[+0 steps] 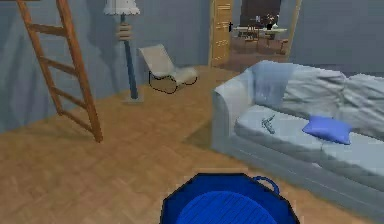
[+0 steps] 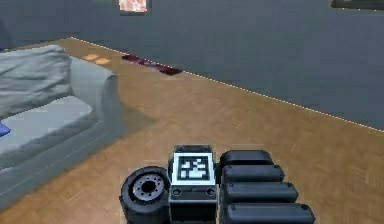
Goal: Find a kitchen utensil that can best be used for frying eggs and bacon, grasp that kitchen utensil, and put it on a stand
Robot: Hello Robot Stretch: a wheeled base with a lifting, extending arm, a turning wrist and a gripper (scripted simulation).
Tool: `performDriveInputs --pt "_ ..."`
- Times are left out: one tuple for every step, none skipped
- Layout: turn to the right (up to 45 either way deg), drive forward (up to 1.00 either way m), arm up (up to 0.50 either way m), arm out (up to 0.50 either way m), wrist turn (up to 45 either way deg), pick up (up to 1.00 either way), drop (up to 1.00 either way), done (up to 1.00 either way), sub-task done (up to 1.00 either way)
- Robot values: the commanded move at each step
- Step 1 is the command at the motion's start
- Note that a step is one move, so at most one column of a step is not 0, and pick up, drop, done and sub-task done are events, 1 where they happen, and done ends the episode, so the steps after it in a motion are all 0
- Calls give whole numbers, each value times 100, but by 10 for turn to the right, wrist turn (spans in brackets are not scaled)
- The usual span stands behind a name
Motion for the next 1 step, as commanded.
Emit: performDriveInputs --pt "450 0 0 0 0 0 0 0 0"
